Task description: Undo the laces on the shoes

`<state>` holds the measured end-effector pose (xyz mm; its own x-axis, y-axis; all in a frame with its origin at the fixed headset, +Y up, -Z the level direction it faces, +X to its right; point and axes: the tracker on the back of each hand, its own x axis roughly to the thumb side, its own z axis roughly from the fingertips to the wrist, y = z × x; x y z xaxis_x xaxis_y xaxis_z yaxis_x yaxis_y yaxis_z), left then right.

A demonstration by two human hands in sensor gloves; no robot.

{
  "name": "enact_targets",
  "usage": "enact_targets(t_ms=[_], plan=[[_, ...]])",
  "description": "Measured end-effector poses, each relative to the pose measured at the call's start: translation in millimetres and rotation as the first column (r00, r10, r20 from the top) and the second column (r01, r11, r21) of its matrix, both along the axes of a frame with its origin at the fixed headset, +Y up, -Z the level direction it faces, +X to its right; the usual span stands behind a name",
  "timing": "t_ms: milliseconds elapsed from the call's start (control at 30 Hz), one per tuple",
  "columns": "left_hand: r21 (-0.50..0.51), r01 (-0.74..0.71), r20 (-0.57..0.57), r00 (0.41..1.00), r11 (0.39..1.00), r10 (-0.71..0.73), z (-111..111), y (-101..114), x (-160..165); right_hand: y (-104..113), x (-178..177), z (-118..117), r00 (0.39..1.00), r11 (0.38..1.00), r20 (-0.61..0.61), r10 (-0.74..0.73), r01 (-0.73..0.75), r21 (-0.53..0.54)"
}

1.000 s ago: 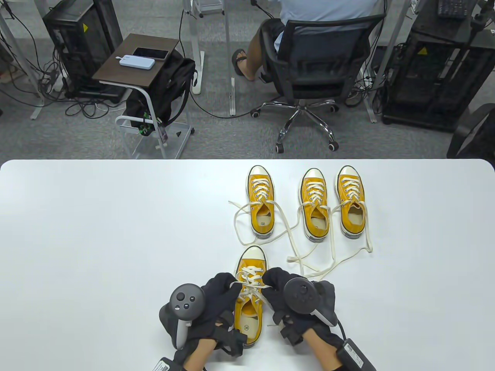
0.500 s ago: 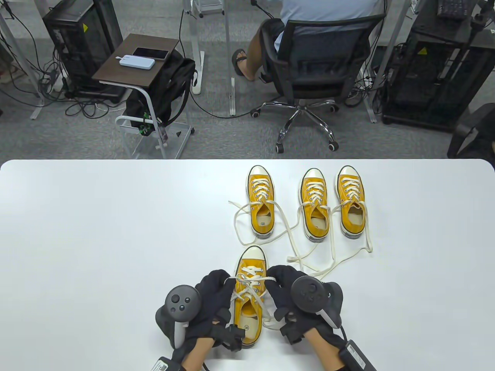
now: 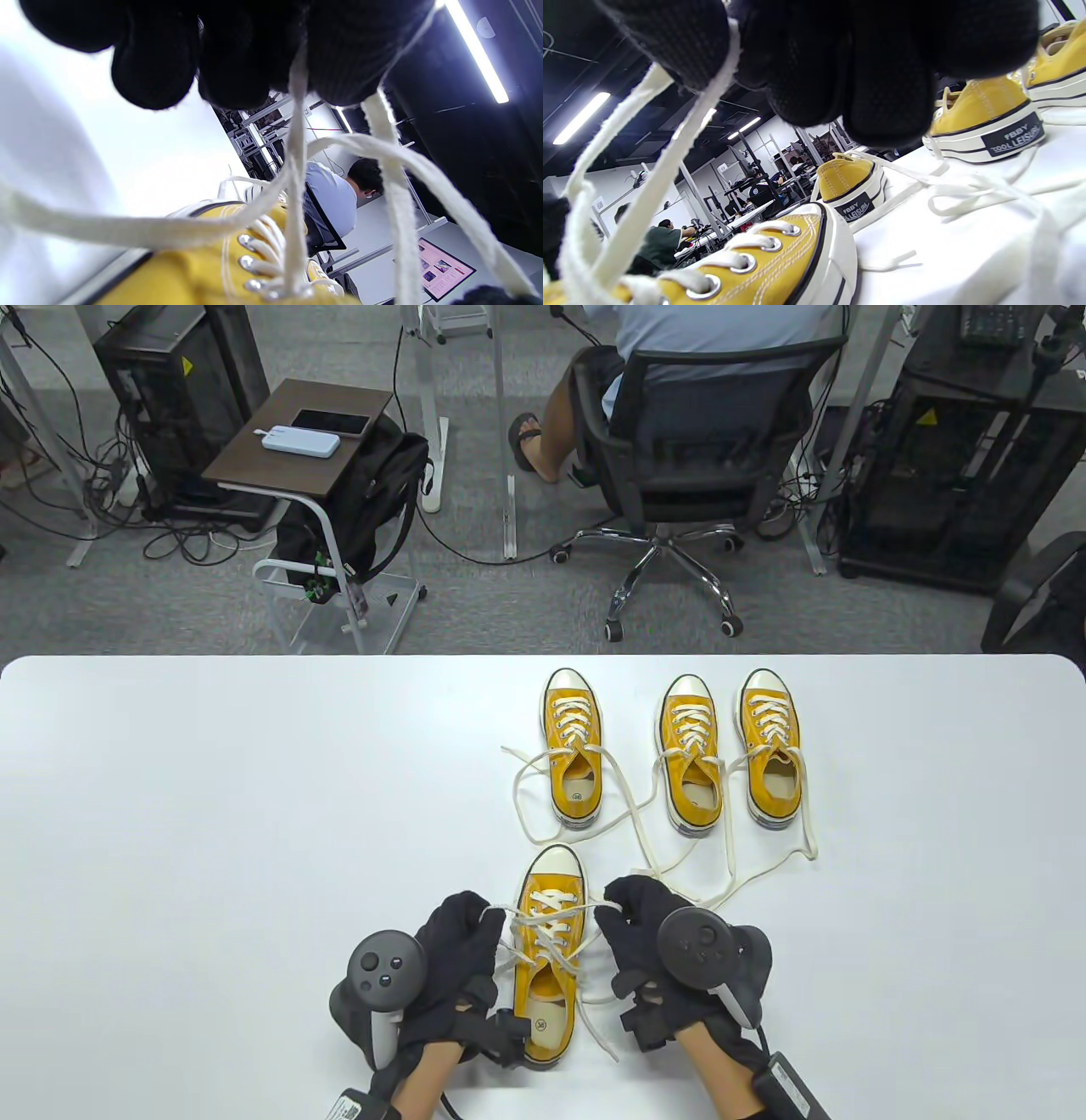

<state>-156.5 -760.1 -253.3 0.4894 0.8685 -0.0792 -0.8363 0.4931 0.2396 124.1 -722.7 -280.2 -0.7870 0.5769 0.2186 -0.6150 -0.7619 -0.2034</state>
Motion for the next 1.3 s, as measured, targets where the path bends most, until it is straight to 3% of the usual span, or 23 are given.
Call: enact_targets(t_ms=[400,1300], plan=[[0.002,-0.028,-0.05,0.998,1.0,0.028,-2,-1,-12,1,11,-3,0.999,1.0,0.047,-0.012,0.013,-0.022],[-0.082,-0.03,-0.195,0.981,0.996,0.013,-4,-9,-39,-6,80,-15,0.909,0.938,0.322,-0.265,0.321,-0.134]])
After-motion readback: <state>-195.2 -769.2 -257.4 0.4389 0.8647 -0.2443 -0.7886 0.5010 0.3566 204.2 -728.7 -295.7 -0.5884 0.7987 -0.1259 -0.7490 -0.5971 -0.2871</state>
